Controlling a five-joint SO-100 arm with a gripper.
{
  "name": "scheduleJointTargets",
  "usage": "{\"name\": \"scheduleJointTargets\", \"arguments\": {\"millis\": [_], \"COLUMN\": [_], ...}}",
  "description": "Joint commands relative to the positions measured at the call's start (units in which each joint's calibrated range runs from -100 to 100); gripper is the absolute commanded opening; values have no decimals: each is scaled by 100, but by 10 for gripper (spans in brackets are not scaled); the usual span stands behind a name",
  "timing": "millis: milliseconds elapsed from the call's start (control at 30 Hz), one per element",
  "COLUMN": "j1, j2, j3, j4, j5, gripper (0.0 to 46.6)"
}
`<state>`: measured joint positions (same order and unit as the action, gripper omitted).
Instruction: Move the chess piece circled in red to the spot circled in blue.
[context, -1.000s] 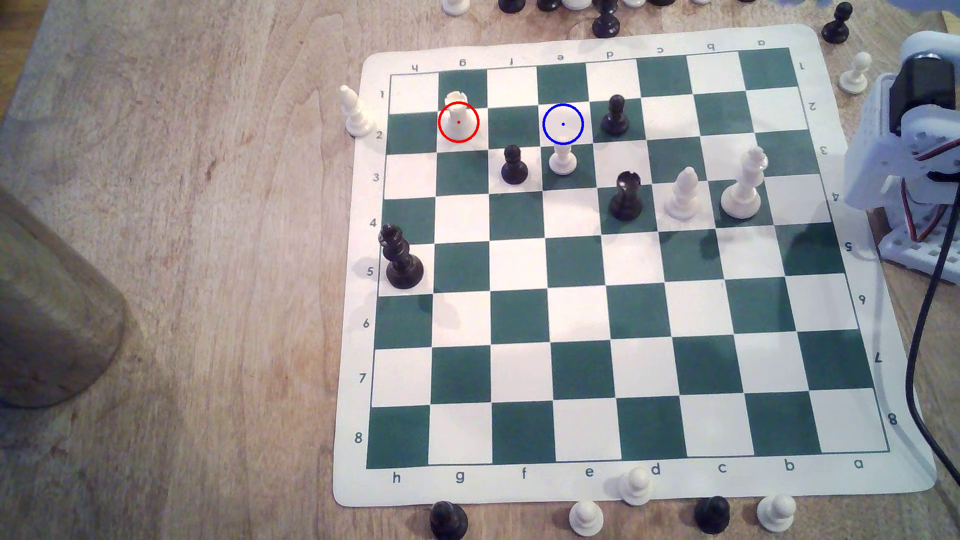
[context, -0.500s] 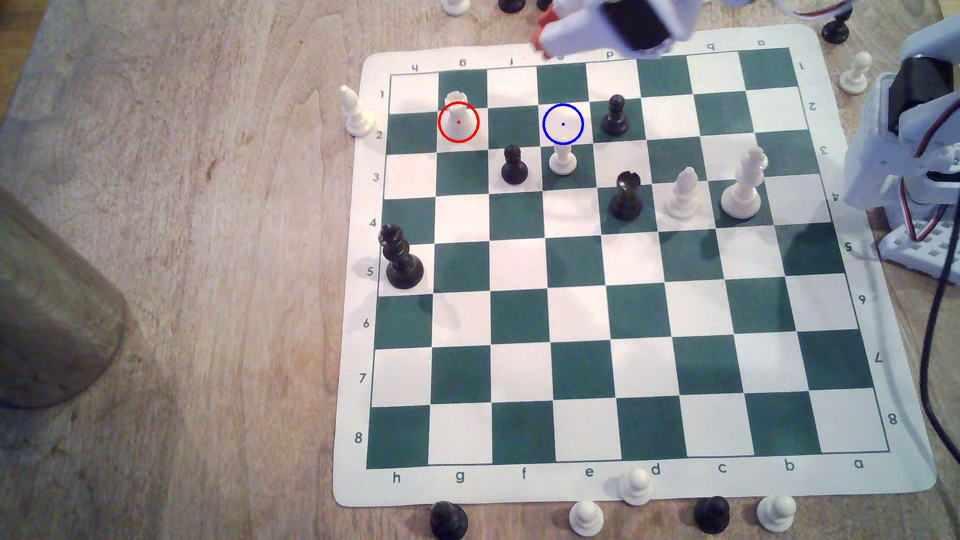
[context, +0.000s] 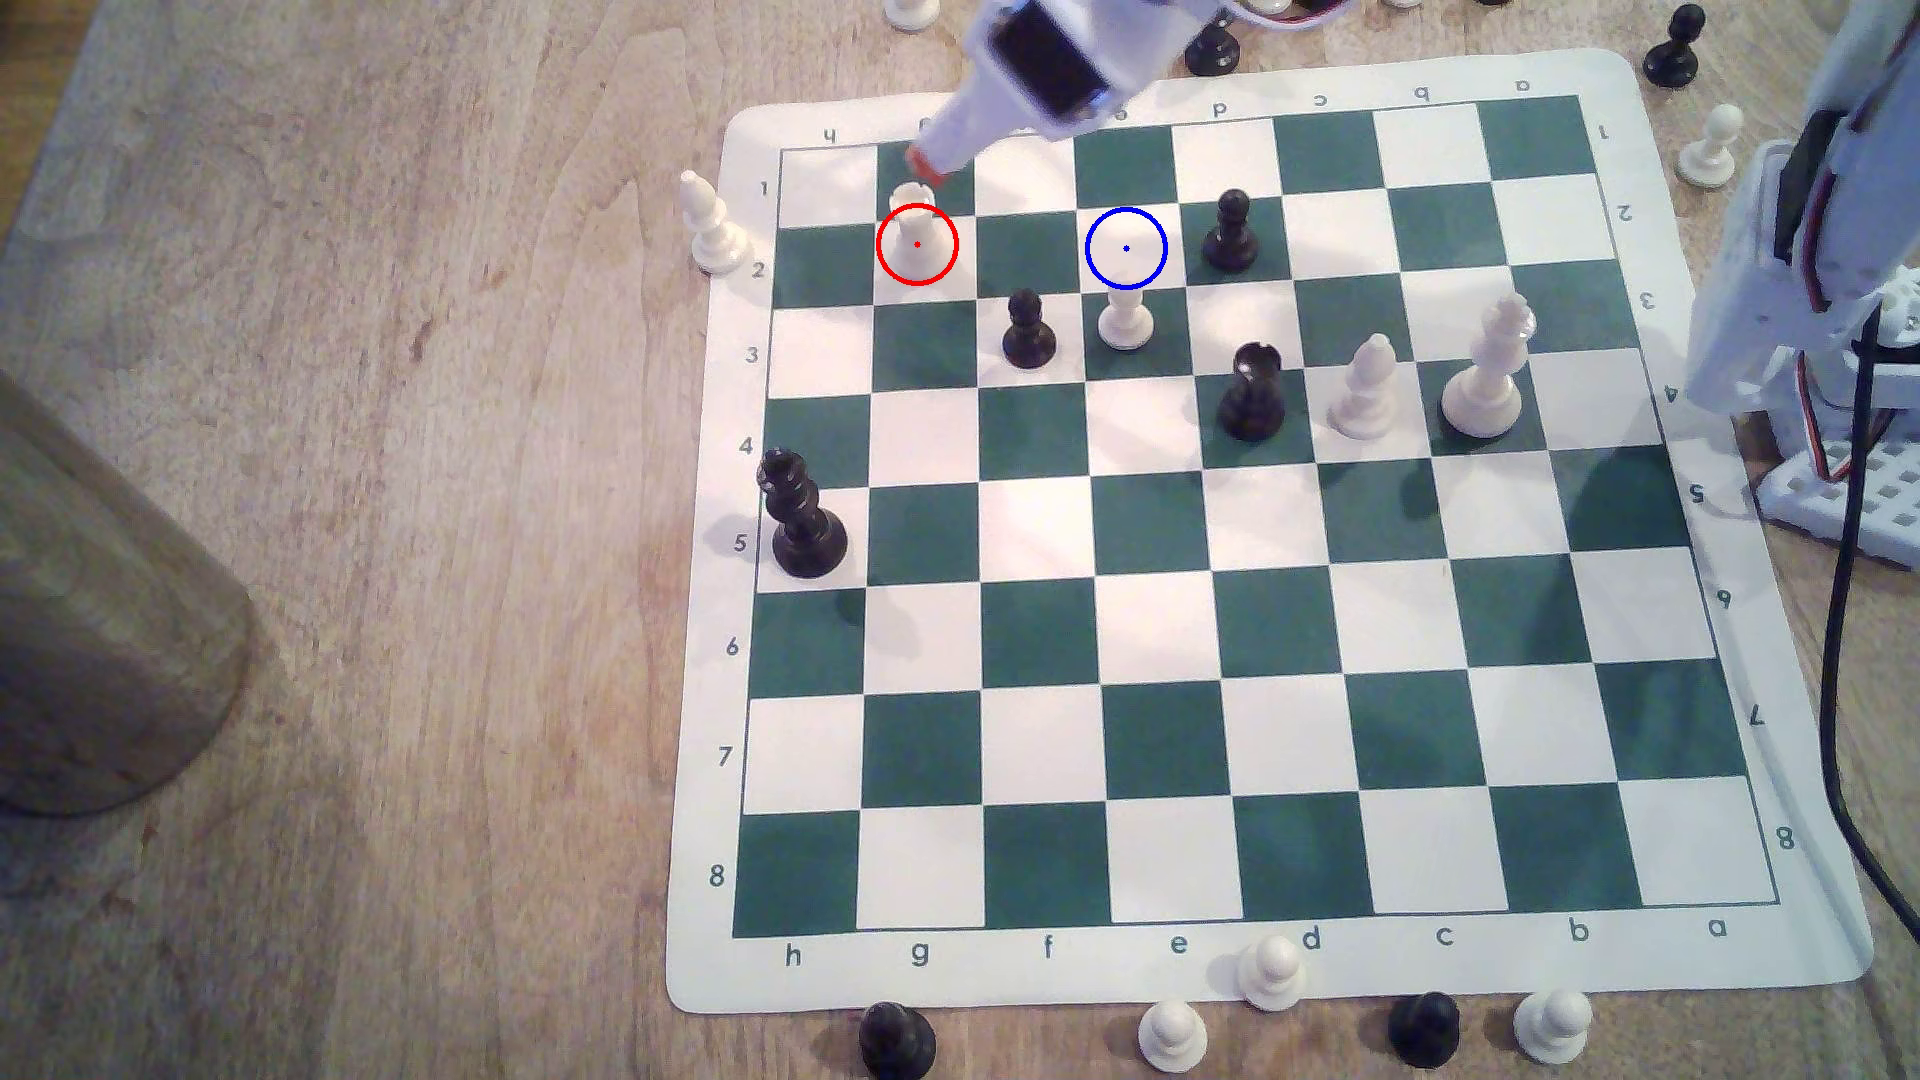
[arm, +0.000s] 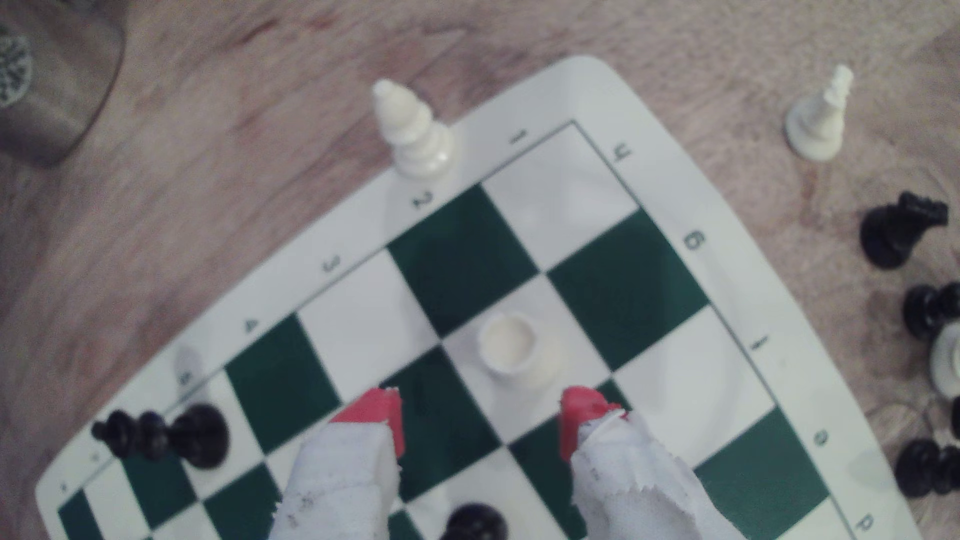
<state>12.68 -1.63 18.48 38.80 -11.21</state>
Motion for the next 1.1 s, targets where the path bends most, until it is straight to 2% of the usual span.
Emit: {"name": "scheduleJointTargets", "arguments": {"millis": [0,233,400,900,967,1067], "j1": [65,18,-44,-29,-21,-21], "j2": [129,690,1123,1657,1657,1657], "j3": [-633,-969,-1259,-1622,-1622,-1640], "j4": [-400,-441,-392,-408,-416,-432], "j5": [-93,-98,-98,-98,-93,-83], "gripper": [190,189,165,174,165,86]}}
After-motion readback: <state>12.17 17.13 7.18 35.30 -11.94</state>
